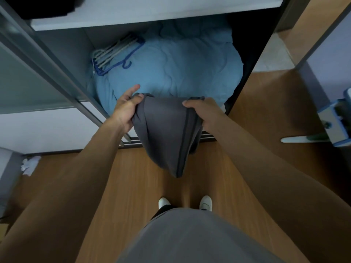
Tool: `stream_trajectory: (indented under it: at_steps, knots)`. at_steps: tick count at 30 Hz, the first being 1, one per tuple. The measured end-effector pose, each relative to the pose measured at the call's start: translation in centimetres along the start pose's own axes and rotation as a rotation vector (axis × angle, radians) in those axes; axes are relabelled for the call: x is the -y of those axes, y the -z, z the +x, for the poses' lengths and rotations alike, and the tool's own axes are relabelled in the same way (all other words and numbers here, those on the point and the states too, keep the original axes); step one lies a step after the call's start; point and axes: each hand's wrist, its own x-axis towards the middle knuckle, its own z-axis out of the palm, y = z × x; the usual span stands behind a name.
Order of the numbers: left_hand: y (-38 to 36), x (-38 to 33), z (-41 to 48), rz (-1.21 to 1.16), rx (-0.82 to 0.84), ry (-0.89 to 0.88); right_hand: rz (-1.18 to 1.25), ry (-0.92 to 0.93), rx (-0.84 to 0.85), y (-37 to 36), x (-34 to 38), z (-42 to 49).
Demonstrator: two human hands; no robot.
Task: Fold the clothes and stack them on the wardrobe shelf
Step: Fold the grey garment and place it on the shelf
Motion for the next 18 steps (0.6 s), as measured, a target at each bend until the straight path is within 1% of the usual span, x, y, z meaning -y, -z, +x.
stream_trajectory:
  at_steps: [2,4,5,7,9,10,12,14,15,17,18]
  knots:
    - [-0.4,0.2,0.1,0.14,-0.049,-0.056,-0.104,0.088,-0.097,0.5,-0.7,0.2]
    - [-0.7,0.2,0.3,0.307,-0.104,-0.098,-0.124,0.187,-0.15,1.0,-1.2,0.5]
    - [-0.9,0.2,0.3,0.374,-0.124,-0.113,-0.125,0.202,-0.159,1.2,-1.4,0.8]
    - [-1.0,-0.1,0.3,0.46,-0.158,-0.136,-0.162,0.153,-0.129,1.5,-1.3,1.3]
    - [-1.1,-0.2,0.5,0.532,-0.19,-0.138,-0.194,0.091,-0.007,1.5,-0.9,1.5]
    - [-1.1,-0.3,0.5,0.543,-0.202,-0.115,-0.221,0.083,0.069,1.5,-0.8,1.4]
    - [-0.9,-0.4,0.5,0.442,-0.186,-0.024,-0.35,0.1,0.202,1.6,-0.7,1.3]
    - [-0.4,-0.3,0.1,0.24,-0.064,0.072,-0.521,0.142,0.283,1.6,-0.5,1.1]
    - [-0.1,-0.2,0.0,0.181,-0.006,0.086,-0.626,0.17,0.304,1.6,-0.4,1.0]
    - [0.4,0.1,-0.1,0.168,0.036,0.07,-0.875,0.223,0.337,1.5,-0.3,0.9]
    - [0.6,0.2,0.0,0.218,0.025,0.062,-0.997,0.249,0.355,1.4,-0.3,0.8]
